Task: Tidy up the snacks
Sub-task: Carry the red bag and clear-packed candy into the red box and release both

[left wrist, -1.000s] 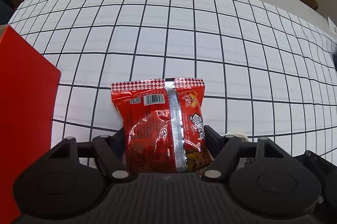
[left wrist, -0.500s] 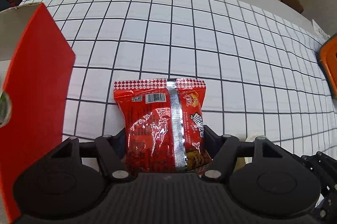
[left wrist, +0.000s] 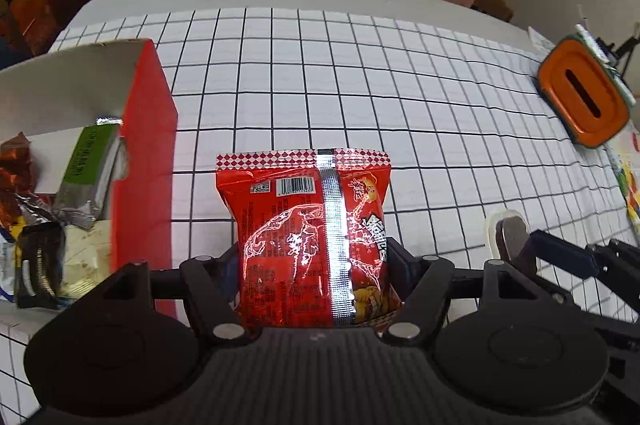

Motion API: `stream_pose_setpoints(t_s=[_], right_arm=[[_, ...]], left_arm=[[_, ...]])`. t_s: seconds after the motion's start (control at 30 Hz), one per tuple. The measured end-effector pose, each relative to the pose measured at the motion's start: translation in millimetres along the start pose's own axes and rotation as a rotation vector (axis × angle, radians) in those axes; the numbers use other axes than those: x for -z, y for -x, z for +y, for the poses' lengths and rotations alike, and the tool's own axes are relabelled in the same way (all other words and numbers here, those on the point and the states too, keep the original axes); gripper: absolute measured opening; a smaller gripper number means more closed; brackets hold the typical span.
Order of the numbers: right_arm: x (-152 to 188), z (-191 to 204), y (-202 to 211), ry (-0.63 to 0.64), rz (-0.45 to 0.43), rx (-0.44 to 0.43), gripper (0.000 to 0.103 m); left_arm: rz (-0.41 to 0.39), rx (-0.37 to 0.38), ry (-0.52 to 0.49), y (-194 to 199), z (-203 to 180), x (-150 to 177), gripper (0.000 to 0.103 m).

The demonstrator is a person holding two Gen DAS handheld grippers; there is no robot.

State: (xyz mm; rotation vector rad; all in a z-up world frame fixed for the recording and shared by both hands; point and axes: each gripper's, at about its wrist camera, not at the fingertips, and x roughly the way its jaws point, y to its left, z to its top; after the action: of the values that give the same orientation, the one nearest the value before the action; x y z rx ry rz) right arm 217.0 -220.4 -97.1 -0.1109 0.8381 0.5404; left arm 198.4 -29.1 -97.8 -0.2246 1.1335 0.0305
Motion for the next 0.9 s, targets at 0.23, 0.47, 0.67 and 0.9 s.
stream_pose_setpoints(t_s=[0.23,0.47,0.67,0.9], right_arm=[[-9.6,32.4,31.8,-0.006,-0.058,0.006,0.039],[-25.0,69.8,42.4,0.013,-0.096,0.001,0.039],[-39.7,107.9,40.8,0.036,-0.111,-0.018,0.039],[-58.9,150.8,21.3,0.067,-0.109,-0.036,0.039]], left_arm=[[-0.062,0.011,-0.070,65.8,17.6,18.3,0.070],[-0.113,-0.001,-0.094,107.7,54.1,28.3,0.070],[-0.149,-0.024,-0.093,124.8,86.7,24.1,0.070],[-0.172,-0.048,-0.075,119.4,113.8,9.3,0.070]])
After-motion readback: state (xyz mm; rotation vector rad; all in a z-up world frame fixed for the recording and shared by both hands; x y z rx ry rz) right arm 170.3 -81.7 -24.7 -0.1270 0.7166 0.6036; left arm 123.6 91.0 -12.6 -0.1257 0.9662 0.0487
